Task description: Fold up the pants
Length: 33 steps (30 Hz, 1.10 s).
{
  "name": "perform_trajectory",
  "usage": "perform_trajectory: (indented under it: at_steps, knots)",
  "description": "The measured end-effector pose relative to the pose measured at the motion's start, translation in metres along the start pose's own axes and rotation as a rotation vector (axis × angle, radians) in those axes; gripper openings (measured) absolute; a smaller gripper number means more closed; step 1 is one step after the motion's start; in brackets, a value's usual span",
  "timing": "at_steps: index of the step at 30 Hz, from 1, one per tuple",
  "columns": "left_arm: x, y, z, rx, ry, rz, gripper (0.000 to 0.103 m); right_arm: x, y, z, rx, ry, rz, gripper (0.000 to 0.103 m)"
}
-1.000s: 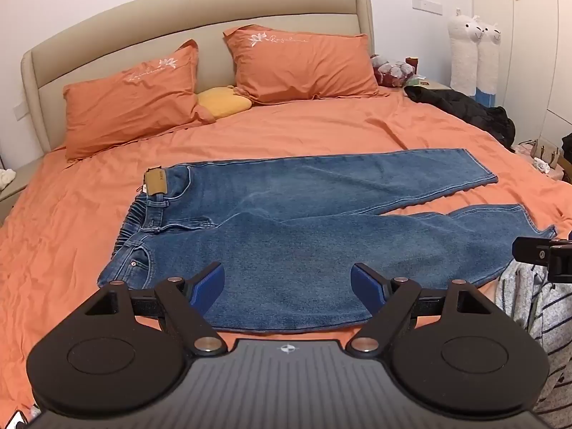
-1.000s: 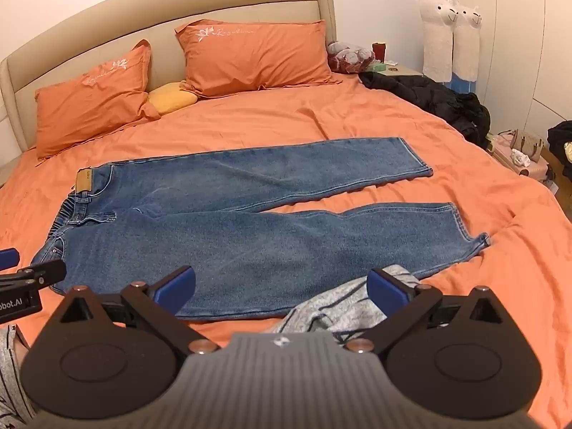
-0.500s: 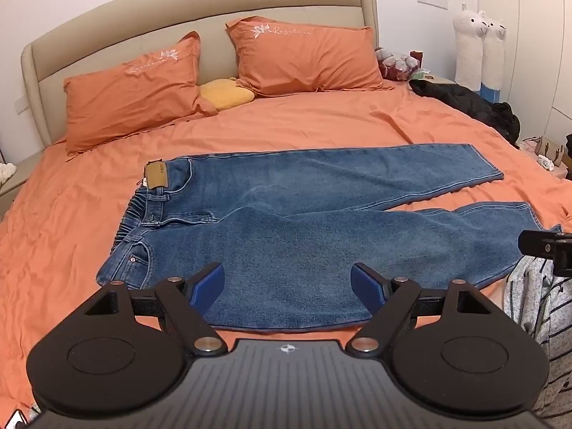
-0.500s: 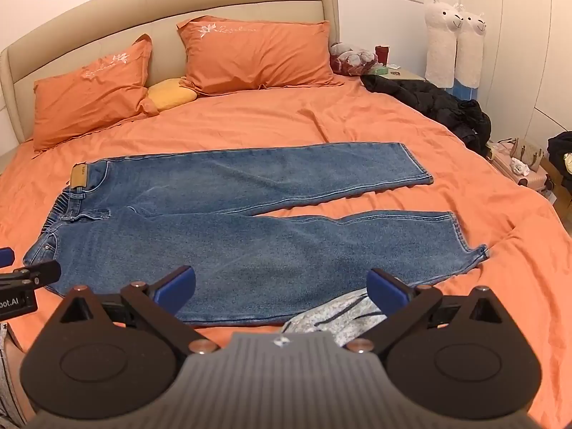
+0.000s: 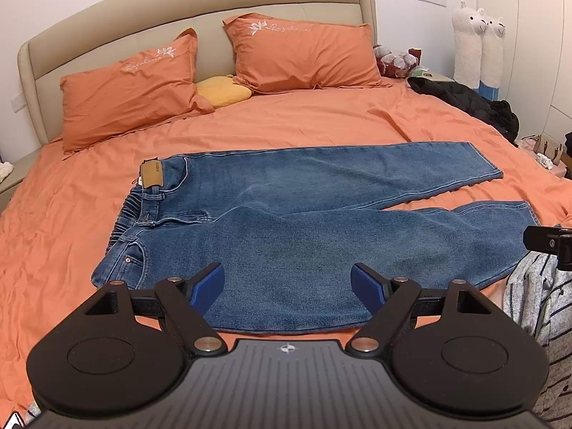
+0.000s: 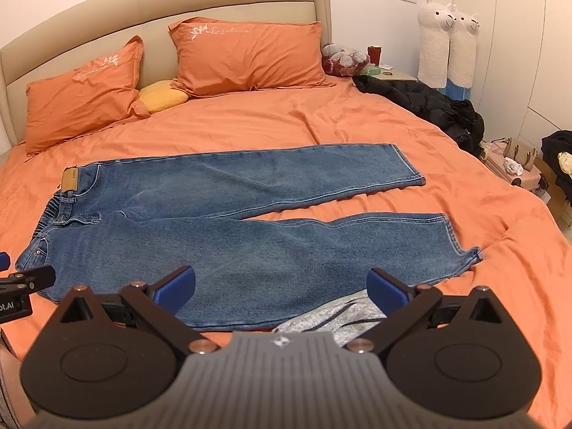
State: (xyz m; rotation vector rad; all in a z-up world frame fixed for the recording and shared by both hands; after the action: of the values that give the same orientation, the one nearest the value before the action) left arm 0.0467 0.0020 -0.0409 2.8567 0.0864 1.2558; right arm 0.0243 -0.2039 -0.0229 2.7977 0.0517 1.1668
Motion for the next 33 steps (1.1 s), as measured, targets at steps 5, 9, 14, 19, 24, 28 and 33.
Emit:
perform_trajectory:
  at_steps: [5, 9, 14, 19, 24, 28, 33]
  knots:
    - [-0.0006, 0.0026, 0.0002, 0.001, -0.001, 0.001, 0.094, -0.0012, 0.001, 0.0008, -0.006, -0.002, 0.005, 0.098]
    - [0.0001, 0.0022, 0.0003, 0.002, -0.001, 0.001, 0.094, -0.0021, 0.0013, 0.0005, -0.01, -0.003, 0.006, 0.098]
    - [-0.0008, 0.0018, 0.001, -0.002, -0.003, -0.004, 0.094, -0.0018, 0.0016, -0.0008, -0.015, -0.003, 0.003, 0.098]
    - [-0.0011, 0.003, 0.0011, -0.002, 0.0, -0.004, 0.094, -0.0025, 0.0012, -0.0008, -0.018, -0.002, 0.004, 0.098]
    - [-0.0019, 0.0027, 0.0001, -0.001, 0.003, -0.009, 0.094, -0.0023, 0.0016, -0.0009, -0.016, 0.0, 0.0, 0.098]
    - [-0.0011, 0.0003, -0.0015, -0.001, 0.003, -0.013, 0.094, -0.0023, 0.0009, -0.001, -0.017, 0.001, -0.001, 0.098]
    - [-0.0008, -0.0001, -0.0014, -0.002, 0.002, -0.012, 0.094, -0.0021, 0.0006, -0.0008, -0.016, 0.0, 0.001, 0.098]
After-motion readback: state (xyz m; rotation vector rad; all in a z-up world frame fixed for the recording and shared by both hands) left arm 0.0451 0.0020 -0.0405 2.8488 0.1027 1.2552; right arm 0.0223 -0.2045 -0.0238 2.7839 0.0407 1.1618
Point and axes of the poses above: each gripper's, at about its wrist camera, not at the fingertips, and z roughly the way its jaws point, y to its right, x to its top, the point moved 4 cm from there along z, roughly the way its jaws point, and after that the axes turned 10 degrees about -z, right-handed, at the moved point
